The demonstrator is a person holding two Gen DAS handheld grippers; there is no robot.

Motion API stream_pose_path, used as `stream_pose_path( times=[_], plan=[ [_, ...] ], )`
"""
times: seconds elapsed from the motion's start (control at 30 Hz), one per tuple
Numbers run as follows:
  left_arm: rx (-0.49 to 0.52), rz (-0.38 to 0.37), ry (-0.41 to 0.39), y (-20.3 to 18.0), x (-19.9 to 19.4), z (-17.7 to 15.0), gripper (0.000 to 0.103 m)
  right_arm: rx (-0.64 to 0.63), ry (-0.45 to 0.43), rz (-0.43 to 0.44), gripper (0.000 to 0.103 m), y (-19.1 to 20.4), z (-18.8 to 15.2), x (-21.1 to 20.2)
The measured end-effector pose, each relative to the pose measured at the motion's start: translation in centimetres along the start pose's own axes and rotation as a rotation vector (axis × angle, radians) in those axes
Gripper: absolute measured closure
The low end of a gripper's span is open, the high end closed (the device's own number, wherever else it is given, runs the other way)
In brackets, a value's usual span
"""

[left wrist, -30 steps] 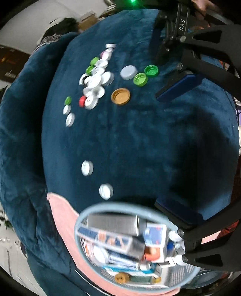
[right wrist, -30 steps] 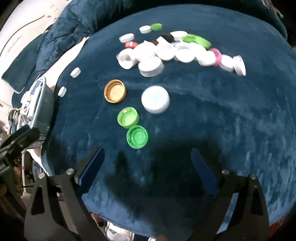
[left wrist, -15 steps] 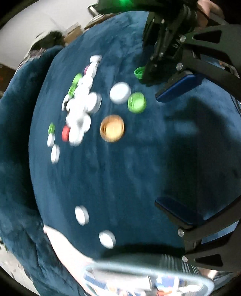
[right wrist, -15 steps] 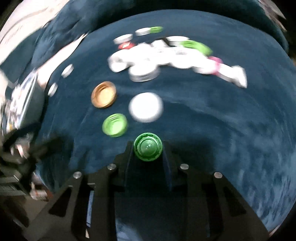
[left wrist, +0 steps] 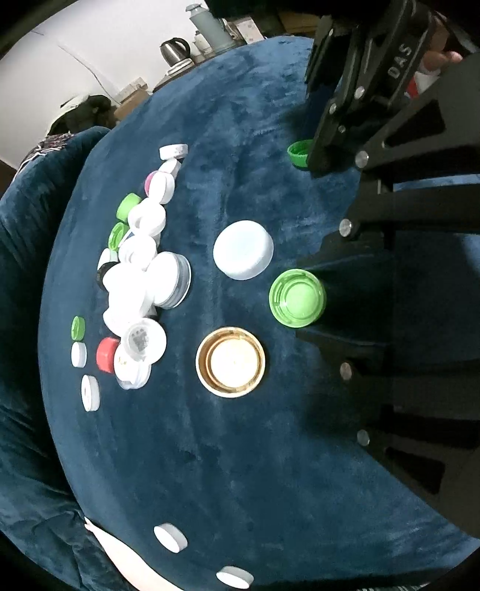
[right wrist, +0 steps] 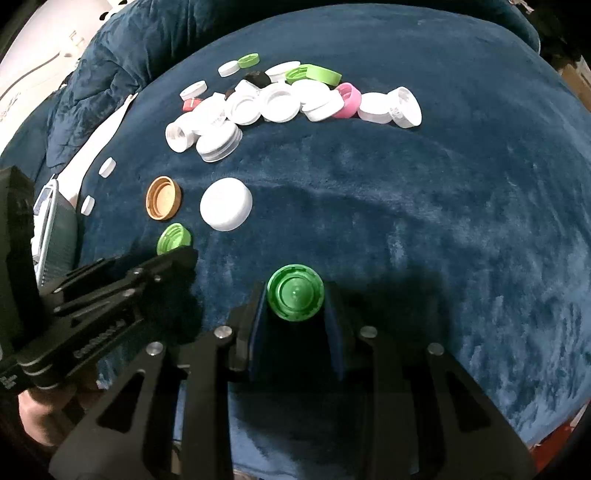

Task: Organize objects
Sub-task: 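Drop the green cap into the basket with the left gripper while the right gripper drops its green cap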

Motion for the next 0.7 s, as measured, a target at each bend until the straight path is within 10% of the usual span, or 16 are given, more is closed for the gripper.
stream_pose_path(
  times=[0.37,0.7],
  plan=[
    [-0.074,0.097,-0.133,5.9,-10.2,-0.4,0.073,-0.126,-0.028,0.086,0.072,7.5,1.0,-0.7],
    [-0.449,0.28,-0.256,22.9,-21.3,-4.2,0.074,-0.458,-0.057,0.272,0.072,26.8,0.4,-2.2]
  ],
)
Point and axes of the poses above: each gripper's, at about its wrist camera, not at the fingertips, and x roughly the way its jaws point, y to its left, z to its top, the point moved 10 cm from there along x, roughly the way its jaws point, and after that the axes turned 4 degrees about -x, right-handed, at the moved point
